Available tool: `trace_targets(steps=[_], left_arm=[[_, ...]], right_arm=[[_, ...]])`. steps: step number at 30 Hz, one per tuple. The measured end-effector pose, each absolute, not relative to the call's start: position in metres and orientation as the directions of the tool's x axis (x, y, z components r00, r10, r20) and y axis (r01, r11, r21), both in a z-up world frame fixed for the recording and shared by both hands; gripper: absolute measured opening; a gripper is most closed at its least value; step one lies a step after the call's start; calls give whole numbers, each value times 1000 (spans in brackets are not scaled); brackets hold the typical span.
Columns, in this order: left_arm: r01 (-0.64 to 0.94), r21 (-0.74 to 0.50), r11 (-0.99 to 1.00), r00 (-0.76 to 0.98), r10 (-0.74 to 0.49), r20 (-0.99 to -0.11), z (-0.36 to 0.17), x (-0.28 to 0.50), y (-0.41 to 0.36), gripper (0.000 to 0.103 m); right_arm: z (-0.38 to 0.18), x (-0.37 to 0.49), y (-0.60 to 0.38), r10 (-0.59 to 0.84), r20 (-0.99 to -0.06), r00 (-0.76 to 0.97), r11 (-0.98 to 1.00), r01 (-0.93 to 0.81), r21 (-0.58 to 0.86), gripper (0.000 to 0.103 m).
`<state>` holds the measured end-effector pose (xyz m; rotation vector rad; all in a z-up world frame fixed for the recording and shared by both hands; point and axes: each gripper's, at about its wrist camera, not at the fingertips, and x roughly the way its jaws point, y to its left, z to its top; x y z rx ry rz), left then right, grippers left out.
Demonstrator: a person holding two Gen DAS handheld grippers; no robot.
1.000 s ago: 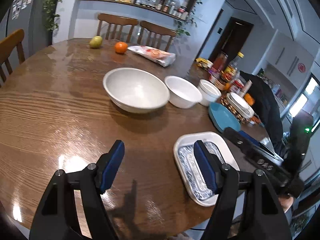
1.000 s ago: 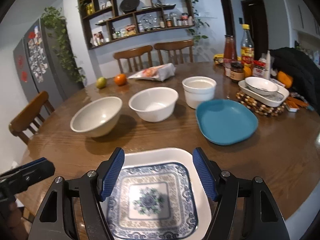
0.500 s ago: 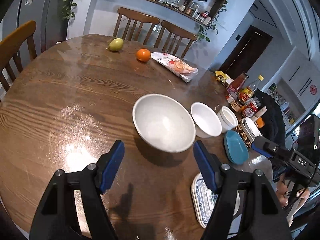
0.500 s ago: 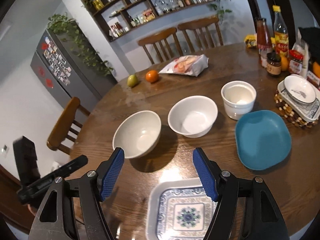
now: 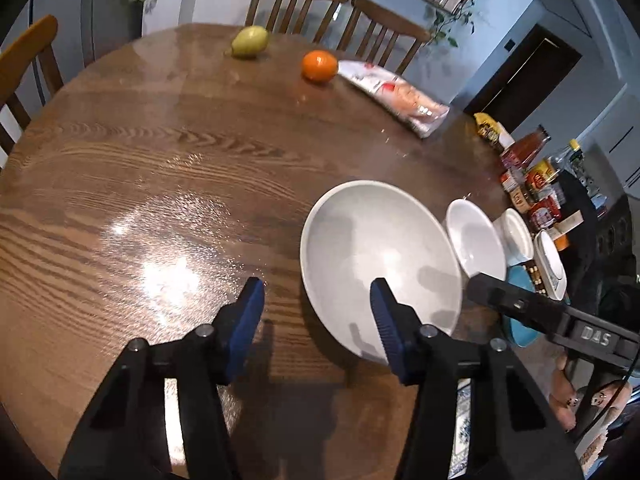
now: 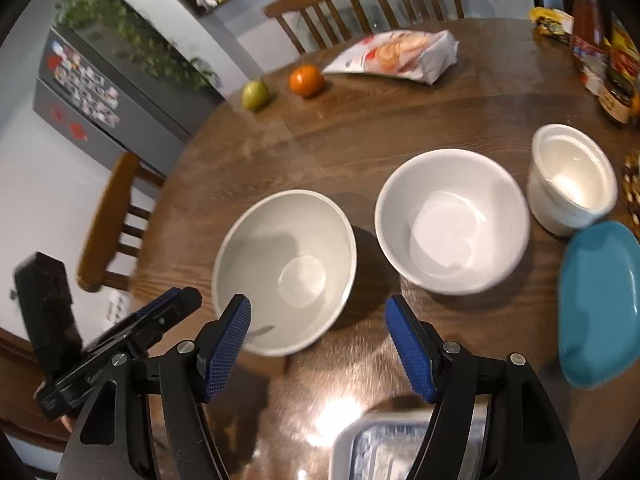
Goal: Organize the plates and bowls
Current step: 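Move the right tool past the white bowls toward the teal plate, then close the right tool on the rim of the teal plate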
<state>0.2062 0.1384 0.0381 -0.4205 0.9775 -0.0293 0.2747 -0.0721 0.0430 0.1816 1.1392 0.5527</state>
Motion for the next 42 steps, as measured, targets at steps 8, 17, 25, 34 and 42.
trace_targets(steps=[8,17,25,34,42], left_arm=[[-155,-365,918,517,-240,-822,19,221,134,44],[-111,-311,944,512,-214,-832,11,224,119,24],[-115,-282,952,520,-184,-834,15,217,113,25],[-193,-204,960,558,-64,-828,28,201,123,35],[-87,-318,944,663,-183,-726,79,173,96,57]], right_arm=[[12,298,-43,387,-877,284,895,-345,283,44],[-7,297,-24,335,-897,288,891,-407,202,32],[-6,292,-21,316,-894,318,893,-417,168,31],[-4,282,-27,320,-898,301,884,-435,170,64],[49,255,-98,335,-825,456,915,-366,169,76]])
